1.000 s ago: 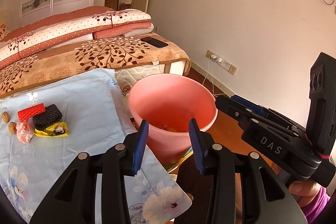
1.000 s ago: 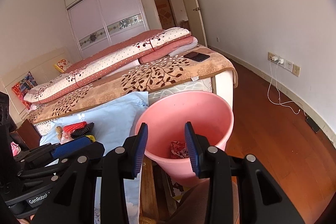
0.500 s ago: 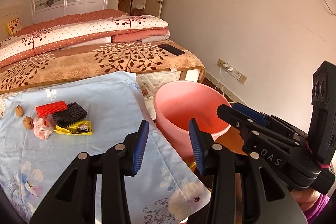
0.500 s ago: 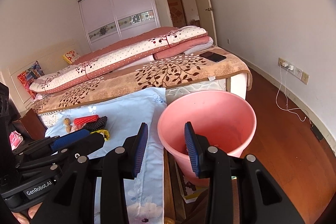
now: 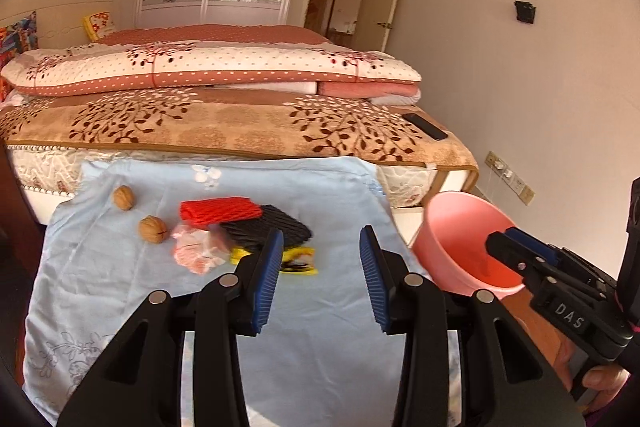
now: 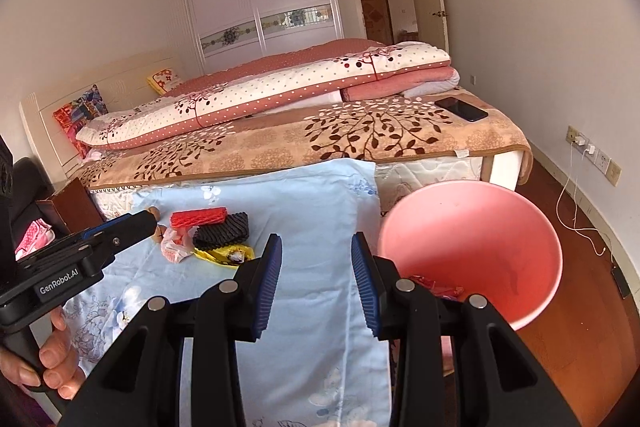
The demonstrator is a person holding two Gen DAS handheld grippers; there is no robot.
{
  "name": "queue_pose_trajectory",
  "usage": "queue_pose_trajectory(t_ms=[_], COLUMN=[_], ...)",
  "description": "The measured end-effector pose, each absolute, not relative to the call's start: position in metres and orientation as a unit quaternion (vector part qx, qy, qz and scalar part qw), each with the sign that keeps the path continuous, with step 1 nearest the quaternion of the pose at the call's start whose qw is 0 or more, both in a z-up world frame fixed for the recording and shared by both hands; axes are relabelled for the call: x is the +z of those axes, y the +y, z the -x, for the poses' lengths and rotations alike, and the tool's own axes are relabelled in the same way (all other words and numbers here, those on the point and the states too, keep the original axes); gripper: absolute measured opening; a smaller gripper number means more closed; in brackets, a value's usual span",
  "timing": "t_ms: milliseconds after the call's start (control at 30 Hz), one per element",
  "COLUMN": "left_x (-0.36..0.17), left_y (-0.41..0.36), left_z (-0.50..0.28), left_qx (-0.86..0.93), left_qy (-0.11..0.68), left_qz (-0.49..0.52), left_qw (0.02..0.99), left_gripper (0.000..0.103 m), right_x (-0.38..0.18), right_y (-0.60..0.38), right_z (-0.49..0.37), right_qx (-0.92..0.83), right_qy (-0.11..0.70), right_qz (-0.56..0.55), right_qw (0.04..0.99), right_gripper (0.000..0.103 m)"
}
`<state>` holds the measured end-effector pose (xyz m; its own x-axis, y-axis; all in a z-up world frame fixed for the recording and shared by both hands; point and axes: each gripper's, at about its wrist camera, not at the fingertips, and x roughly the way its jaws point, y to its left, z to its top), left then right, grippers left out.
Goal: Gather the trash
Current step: 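Move both open tools back over the blue sheet, then grasp the clear orange-printed plastic bag with the left tool while the right tool grasps the black foam net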
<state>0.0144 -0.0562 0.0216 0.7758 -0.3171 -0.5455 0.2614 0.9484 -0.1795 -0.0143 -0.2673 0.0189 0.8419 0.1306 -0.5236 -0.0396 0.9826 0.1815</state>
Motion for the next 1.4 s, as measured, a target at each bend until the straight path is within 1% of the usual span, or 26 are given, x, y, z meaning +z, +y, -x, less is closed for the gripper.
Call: queue_pose_trajectory(t_ms=[200,433,600,867,900,933,967,1033,1067,1100,1167,1333,1400], left_x=[-0.001,-0.028,-0.038,-0.059,-0.063,-0.067,-0.069,-0.072,-0.073,-0.074,-0.078,-0.081,-0.081], left_y=[-0.001,0.031,0.029,0.024,0.025,0.026,0.027,0.029,0.03,0.03,0.031,0.025,0.024], left_z=[-0.038,-0.065,-0.092,-0.124,-0.126,-0.127,-0.128,-0.127,-0.126,-0.126,-0.127,-0.122,-0.119], left_qx=[-0.104,-0.07,-0.074,-0.061,-0.06,-0.06,-0.061,-0.065,-0.067,-0.069,-0.085,-0.112,-0.115], left_qy=[0.334,0.376,0.398,0.421,0.426,0.429,0.43,0.429,0.429,0.431,0.44,0.435,0.426], left_qz=[0.079,0.112,0.131,0.119,0.121,0.123,0.125,0.13,0.132,0.136,0.15,0.151,0.15], left_qw=[0.934,0.917,0.905,0.897,0.894,0.893,0.892,0.892,0.891,0.89,0.882,0.88,0.885], left_gripper=[0.04,0.04,0.04,0.04,0.04,0.04,0.04,0.041,0.045,0.047,0.048,0.047,0.041], right_x=[0.012,-0.003,-0.013,-0.024,-0.025,-0.027,-0.028,-0.032,-0.034,-0.036,-0.041,-0.056,-0.062], right_y=[-0.24,-0.222,-0.215,-0.208,-0.207,-0.206,-0.204,-0.201,-0.198,-0.196,-0.191,-0.182,-0.183], right_z=[-0.018,-0.048,-0.063,-0.089,-0.093,-0.097,-0.101,-0.109,-0.114,-0.118,-0.127,-0.146,-0.154], right_qx=[0.071,0.094,0.099,0.104,0.107,0.11,0.113,0.125,0.13,0.134,0.142,0.149,0.15], right_qy=[0.297,0.324,0.342,0.358,0.361,0.362,0.363,0.367,0.37,0.373,0.381,0.4,0.409], right_qz=[-0.066,-0.057,-0.051,-0.053,-0.055,-0.059,-0.063,-0.068,-0.069,-0.07,-0.073,-0.071,-0.077], right_qw=[0.95,0.94,0.933,0.926,0.925,0.924,0.923,0.919,0.917,0.915,0.911,0.901,0.897], right_gripper=[0.035,0.036,0.036,0.036,0.038,0.046,0.048,0.048,0.048,0.048,0.048,0.048,0.048])
